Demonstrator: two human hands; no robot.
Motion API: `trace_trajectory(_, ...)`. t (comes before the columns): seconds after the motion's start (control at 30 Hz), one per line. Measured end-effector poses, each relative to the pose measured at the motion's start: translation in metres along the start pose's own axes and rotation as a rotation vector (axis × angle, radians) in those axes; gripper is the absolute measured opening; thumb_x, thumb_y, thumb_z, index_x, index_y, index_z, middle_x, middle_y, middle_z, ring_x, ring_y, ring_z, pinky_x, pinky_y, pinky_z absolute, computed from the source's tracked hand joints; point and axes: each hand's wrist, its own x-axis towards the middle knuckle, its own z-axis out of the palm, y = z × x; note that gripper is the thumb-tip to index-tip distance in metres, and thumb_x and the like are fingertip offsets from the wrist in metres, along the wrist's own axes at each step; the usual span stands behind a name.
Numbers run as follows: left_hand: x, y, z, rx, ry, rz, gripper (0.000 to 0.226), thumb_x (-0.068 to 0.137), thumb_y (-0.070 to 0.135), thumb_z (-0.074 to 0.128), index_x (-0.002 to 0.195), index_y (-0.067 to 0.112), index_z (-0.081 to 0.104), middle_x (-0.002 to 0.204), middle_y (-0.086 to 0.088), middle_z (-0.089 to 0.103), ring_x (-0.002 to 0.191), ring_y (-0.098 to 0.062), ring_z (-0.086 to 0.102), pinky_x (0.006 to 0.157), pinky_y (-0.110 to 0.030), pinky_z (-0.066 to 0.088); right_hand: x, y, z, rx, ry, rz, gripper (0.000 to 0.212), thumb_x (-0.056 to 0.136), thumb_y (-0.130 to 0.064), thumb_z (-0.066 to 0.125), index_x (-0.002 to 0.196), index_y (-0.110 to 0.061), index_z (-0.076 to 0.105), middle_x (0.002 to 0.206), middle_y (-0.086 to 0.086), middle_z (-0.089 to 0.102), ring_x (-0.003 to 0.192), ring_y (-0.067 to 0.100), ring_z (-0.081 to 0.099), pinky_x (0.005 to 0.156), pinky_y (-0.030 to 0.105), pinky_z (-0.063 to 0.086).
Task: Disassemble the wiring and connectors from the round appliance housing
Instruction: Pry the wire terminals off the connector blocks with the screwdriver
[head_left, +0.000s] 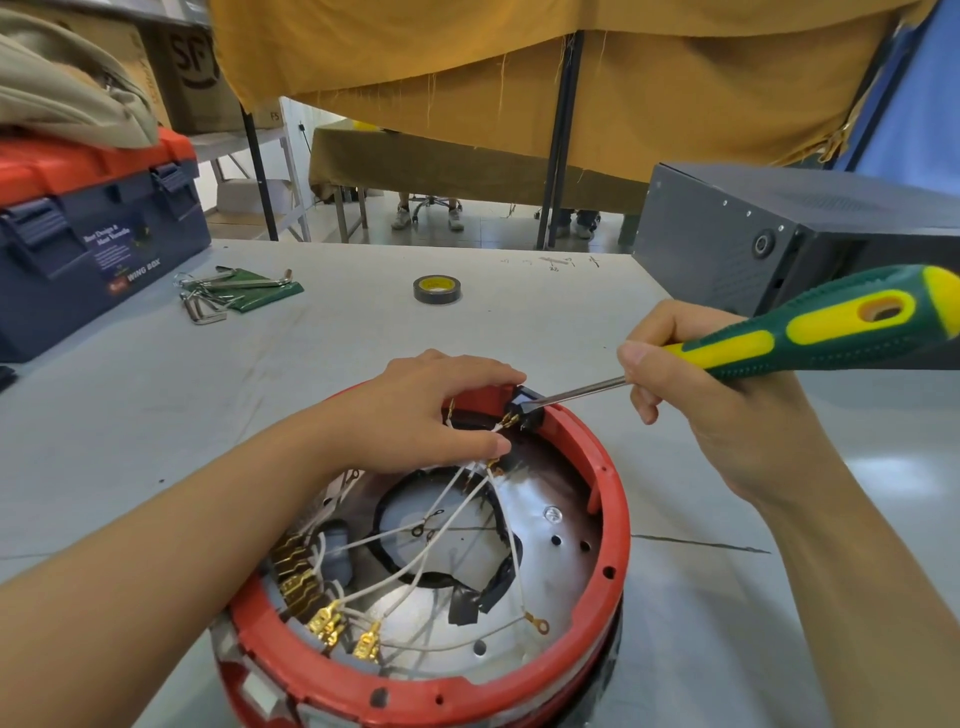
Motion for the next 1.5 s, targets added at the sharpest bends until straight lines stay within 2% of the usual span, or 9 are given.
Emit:
trace_trajectory(0.3, 0.001, -0.003, 0.001, 0.003, 0.007, 0.012, 0.058, 0.084, 0.049, 0.061, 0.136, 0.048, 0.035, 0.133, 0.028, 0.041, 0.124, -0.004, 0.033, 0.106, -0.028, 0.028, 0.0, -0.001, -0.001, -0.01, -0.012, -0.02, 0.024, 0.08, -0.036, 0.056, 0.062, -0.021, 0.055, 0.053, 0.003, 0.052, 0.051, 0.018, 0.049, 0.055, 0.023, 0.041)
trace_trajectory(0.43, 0.001, -0.004, 0.002, 0.005, 0.008, 0.015, 0.058, 0.084, 0.049, 0.061, 0.136, 0.049, 0.035, 0.138, 0.025, 0.042, 0.126, -0.005, 0.033, 0.109, -0.033, 0.029, 0.001, 0.0, -0.001, 0.01, -0.009, -0.021, 0.024, 0.08, -0.035, 0.057, 0.061, -0.021, 0.054, 0.052, 0.005, 0.05, 0.05, 0.017, 0.047, 0.054, 0.024, 0.04)
trace_trajectory(0.67, 0.002, -0.003, 0.002, 0.005, 0.006, 0.011, 0.059, 0.084, 0.049, 0.062, 0.136, 0.048, 0.035, 0.138, 0.024, 0.042, 0.127, -0.005, 0.032, 0.109, -0.034, 0.029, 0.004, 0.01, -0.002, 0.228, 0.061, 0.083, 0.02, 0.072, -0.032, 0.061, 0.055, -0.024, 0.057, 0.051, -0.007, 0.046, 0.045, 0.011, 0.043, 0.05, 0.018, 0.038)
trace_trajectory(0.87, 0.001, -0.001, 0.001, 0.014, 0.004, 0.007, 0.059, 0.084, 0.047, 0.062, 0.137, 0.047, 0.035, 0.138, 0.023, 0.042, 0.126, -0.005, 0.032, 0.109, -0.032, 0.028, 0.007, 0.015, 0.0, 0.366, 0.091, 0.139, 0.03, 0.077, -0.011, 0.058, 0.049, -0.022, 0.056, 0.053, -0.006, 0.047, 0.044, 0.006, 0.04, 0.044, 0.018, 0.037)
trace_trajectory(1.1, 0.0, 0.001, 0.0, 0.022, -0.002, -0.002, 0.058, 0.085, 0.047, 0.062, 0.136, 0.048, 0.035, 0.136, 0.02, 0.045, 0.124, -0.007, 0.035, 0.106, -0.032, 0.031, 0.008, 0.017, 0.001, 0.434, 0.132, 0.203, 0.03, 0.077, -0.01, 0.053, 0.048, -0.02, 0.053, 0.053, -0.002, 0.044, 0.043, 0.006, 0.036, 0.043, 0.018, 0.033)
trace_trajectory(1.23, 0.0, 0.002, 0.0, -0.046, -0.001, -0.016, 0.053, 0.079, 0.052, 0.065, 0.121, 0.053, 0.034, 0.123, 0.01, 0.053, 0.115, -0.014, 0.046, 0.1, -0.036, 0.038, 0.009, 0.018, 0.002, 0.476, 0.149, 0.224, 0.031, 0.076, -0.011, 0.053, 0.047, -0.021, 0.053, 0.053, -0.002, 0.044, 0.042, 0.006, 0.035, 0.042, 0.017, 0.032)
trace_trajectory(1.33, -0.002, 0.004, 0.0, -0.072, -0.002, -0.016, 0.039, 0.076, 0.053, 0.065, 0.103, 0.043, 0.039, 0.131, 0.006, 0.052, 0.118, -0.019, 0.048, 0.099, -0.042, 0.039, 0.009, 0.019, 0.003, 0.473, 0.168, 0.224, 0.031, 0.077, -0.012, 0.054, 0.047, -0.022, 0.053, 0.053, -0.001, 0.043, 0.042, 0.006, 0.034, 0.042, 0.017, 0.031)
trace_trajectory(1.43, -0.002, 0.005, 0.0, -0.021, 0.039, 0.025, 0.023, 0.081, 0.039, 0.069, 0.088, 0.029, 0.05, 0.129, 0.005, 0.055, 0.119, -0.016, 0.046, 0.1, -0.04, 0.035, 0.009, 0.019, 0.004, 0.455, 0.183, 0.222, 0.031, 0.077, -0.012, 0.054, 0.048, -0.021, 0.052, 0.052, 0.001, 0.041, 0.042, 0.007, 0.033, 0.042, 0.017, 0.031)
trace_trajectory(1.5, -0.003, 0.007, 0.0, -0.014, 0.039, 0.03, 0.018, 0.08, 0.036, 0.069, 0.077, 0.025, 0.055, 0.135, 0.008, 0.051, 0.124, -0.011, 0.042, 0.103, -0.04, 0.031, 0.008, 0.02, 0.004, 0.447, 0.19, 0.221, 0.031, 0.077, -0.012, 0.054, 0.048, -0.02, 0.051, 0.053, 0.003, 0.039, 0.042, 0.008, 0.032, 0.042, 0.017, 0.031)
